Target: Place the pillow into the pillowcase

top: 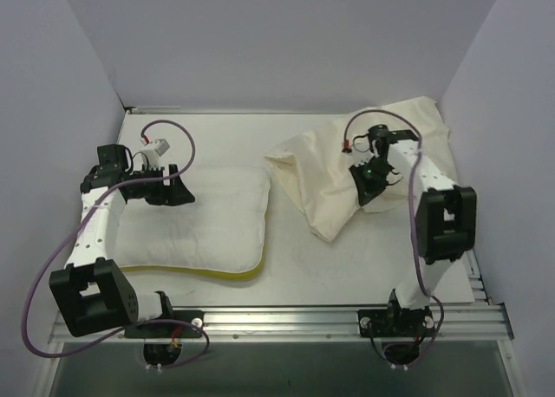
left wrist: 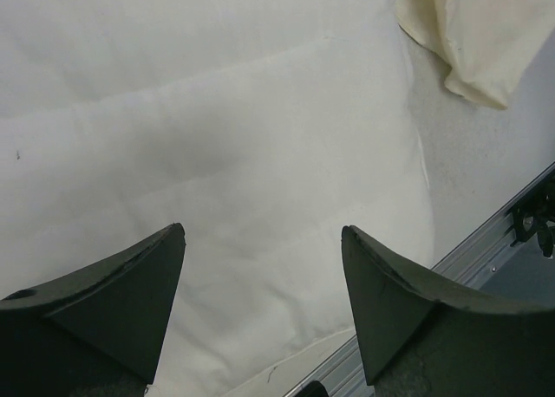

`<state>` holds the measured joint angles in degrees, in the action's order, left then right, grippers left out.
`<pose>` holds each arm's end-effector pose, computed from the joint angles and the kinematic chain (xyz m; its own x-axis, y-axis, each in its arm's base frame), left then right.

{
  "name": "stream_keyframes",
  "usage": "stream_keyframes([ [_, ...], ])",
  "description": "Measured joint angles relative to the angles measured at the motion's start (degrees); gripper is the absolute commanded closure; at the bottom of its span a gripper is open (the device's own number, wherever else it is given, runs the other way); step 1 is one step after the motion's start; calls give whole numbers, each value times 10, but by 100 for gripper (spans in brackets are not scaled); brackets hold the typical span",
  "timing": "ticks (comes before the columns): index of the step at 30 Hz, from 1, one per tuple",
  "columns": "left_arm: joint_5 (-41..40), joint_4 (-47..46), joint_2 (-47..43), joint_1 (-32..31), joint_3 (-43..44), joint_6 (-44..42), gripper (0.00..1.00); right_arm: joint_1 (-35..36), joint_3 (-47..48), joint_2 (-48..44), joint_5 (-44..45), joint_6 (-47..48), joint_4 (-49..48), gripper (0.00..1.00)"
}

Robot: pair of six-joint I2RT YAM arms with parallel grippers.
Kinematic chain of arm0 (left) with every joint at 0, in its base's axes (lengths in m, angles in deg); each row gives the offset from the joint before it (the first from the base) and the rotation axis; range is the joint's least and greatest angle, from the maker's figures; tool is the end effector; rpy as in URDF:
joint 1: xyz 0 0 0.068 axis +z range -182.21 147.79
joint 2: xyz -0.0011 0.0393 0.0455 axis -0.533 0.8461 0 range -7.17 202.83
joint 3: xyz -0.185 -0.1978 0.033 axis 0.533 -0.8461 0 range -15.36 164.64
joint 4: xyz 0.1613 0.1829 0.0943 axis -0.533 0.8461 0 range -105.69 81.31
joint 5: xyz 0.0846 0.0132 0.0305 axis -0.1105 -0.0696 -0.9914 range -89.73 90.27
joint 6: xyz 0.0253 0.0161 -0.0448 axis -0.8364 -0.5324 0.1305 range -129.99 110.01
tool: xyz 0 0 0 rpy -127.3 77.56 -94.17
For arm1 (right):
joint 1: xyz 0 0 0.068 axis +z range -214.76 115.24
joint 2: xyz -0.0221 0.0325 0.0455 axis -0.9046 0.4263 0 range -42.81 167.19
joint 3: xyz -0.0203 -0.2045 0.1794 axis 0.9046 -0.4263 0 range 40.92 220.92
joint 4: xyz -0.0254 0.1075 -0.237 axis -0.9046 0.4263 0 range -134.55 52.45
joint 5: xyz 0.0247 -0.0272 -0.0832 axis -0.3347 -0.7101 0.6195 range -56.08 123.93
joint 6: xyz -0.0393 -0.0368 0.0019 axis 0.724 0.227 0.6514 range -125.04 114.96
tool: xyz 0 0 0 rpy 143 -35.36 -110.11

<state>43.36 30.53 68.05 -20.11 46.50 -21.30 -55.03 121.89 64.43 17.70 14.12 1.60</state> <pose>0.2550 0.0297 0.2844 -0.7905 -0.0230 -0.6120 0.3469 0.8067 -0.4784 0.3701 0.0735 0.2079 -0.8070 -0.4581 -0.3727 -0.5402 0.8276 0.1526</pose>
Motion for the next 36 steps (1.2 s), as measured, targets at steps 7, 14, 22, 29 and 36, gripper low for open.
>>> stream_keyframes([
  [7,0,-1,2,0,0,-5,19,-97,-36,-246,16,91,46,97],
  [14,-4,-1,19,0,0,-15,18,-83,-172,-129,141,157,66,32],
  [22,-4,3,31,0,0,-32,18,30,-55,-175,132,126,71,33],
  [29,-6,13,55,0,2,-45,18,196,-39,-78,92,72,50,42],
  [36,-7,27,59,0,8,-58,18,207,-19,67,91,10,0,57],
])
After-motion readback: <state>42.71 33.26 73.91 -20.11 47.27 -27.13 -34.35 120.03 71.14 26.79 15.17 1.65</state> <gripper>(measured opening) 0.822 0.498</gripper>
